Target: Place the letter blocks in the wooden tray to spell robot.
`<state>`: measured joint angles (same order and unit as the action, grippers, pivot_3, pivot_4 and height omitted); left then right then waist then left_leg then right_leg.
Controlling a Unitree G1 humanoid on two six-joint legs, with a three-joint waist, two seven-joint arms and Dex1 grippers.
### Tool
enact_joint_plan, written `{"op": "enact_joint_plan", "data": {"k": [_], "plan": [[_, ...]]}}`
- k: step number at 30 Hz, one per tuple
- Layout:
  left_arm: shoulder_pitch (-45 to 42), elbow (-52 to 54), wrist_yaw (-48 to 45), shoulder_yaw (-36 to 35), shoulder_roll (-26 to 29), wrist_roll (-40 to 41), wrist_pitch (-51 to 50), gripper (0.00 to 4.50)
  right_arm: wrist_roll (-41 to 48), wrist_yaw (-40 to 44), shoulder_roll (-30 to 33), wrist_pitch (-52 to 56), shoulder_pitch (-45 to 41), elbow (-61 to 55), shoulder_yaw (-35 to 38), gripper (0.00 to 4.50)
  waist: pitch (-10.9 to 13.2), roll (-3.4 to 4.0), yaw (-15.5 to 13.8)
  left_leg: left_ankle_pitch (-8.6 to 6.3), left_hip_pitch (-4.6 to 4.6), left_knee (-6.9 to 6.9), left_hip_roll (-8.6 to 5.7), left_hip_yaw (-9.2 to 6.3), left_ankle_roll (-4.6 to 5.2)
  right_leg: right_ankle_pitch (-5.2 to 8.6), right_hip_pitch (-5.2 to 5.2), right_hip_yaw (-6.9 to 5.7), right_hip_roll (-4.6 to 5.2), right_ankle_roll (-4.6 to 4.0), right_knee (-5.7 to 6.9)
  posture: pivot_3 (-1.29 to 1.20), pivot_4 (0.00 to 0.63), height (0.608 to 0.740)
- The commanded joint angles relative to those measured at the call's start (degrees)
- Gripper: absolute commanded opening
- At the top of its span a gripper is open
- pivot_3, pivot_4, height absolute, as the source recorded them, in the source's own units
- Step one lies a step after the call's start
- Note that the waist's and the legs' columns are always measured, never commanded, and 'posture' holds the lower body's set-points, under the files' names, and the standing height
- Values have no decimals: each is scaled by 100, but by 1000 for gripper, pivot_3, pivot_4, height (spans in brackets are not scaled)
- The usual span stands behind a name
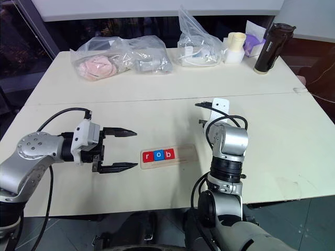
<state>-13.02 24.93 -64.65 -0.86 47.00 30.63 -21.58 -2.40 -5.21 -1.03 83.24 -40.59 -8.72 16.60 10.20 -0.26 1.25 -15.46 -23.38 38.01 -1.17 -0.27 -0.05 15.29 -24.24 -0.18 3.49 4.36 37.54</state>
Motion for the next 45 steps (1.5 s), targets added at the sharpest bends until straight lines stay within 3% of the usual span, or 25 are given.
{"op": "enact_joint_plan", "data": {"k": [1,5,8,13,17,22,32,38,39,41,45], "plan": [[-45,108,-10,-67,-5,51,67,4500,182,289,423,450,-118,-724,-217,1159,1,2,-8,0,0,0,0,0,0,0,-1,0,0,0,0,0,150,740],[-34,78,-43,10,-59,40,94,4500,513,706,1088,926,171,-1671,-192,1159,3,4,-49,0,-6,0,-1,0,1,1,-4,-1,2,1,-4,0,150,740],[-64,51,-76,78,-118,50,84,4500,911,965,1570,926,1168,-2726,-222,1159,0,0,-63,-2,-6,-1,-1,-1,3,1,4,-3,1,2,-17,0,150,740],[-239,-174,-241,134,-138,-2,175,4500,1296,1062,1919,926,2734,-4009,-250,1159,3,4,-15,-4,-8,-4,0,1,6,2,5,-1,1,4,-21,0,150,740],[-435,-342,-305,201,-180,-15,193,4500,1340,949,1703,926,3383,-4306,-224,1159,2,2,-23,3,0,0,3,-1,14,2,9,-1,-8,4,-18,0,150,740],[-508,-358,-402,227,-185,-22,195,4500,1293,750,1324,926,3466,-4368,-311,1159,2,1,-28,4,0,0,5,-1,13,3,12,1,-11,4,-20,0,150,740],[-468,-229,-358,236,-211,-16,118,4500,1314,654,1279,926,3320,-4179,-445,1159,2,1,-41,5,-1,1,3,-1,13,3,12,0,-6,4,-21,0,150,740],[-437,-182,-262,219,-233,-16,78,4500,1388,780,1459,926,3144,-4004,-450,4146,2,1,-41,5,0,1,2,-1,13,2,12,0,-5,4,-21,0,150,740],[-432,-167,-242,228,-244,-13,74,4500,1430,857,1593,926,3101,-3965,-461,4454,2,1,-41,5,0,1,2,0,13,2,12,0,-5,4,-21,0,150,740],[-420,-134,-208,243,-257,-8,69,4500,1605,1178,2163,926,2946,-3848,-583,4454,2,2,-41,5,0,1,1,0,13,2,13,0,-4,4,-21,0,150,740],[-409,-126,-191,242,-258,2,64,4500,2534,2770,3866,679,2540,-3542,-876,4454,5,2,-42,5,0,7,-2,2,14,3,20,-1,0,4,-27,0,150,740]]}}
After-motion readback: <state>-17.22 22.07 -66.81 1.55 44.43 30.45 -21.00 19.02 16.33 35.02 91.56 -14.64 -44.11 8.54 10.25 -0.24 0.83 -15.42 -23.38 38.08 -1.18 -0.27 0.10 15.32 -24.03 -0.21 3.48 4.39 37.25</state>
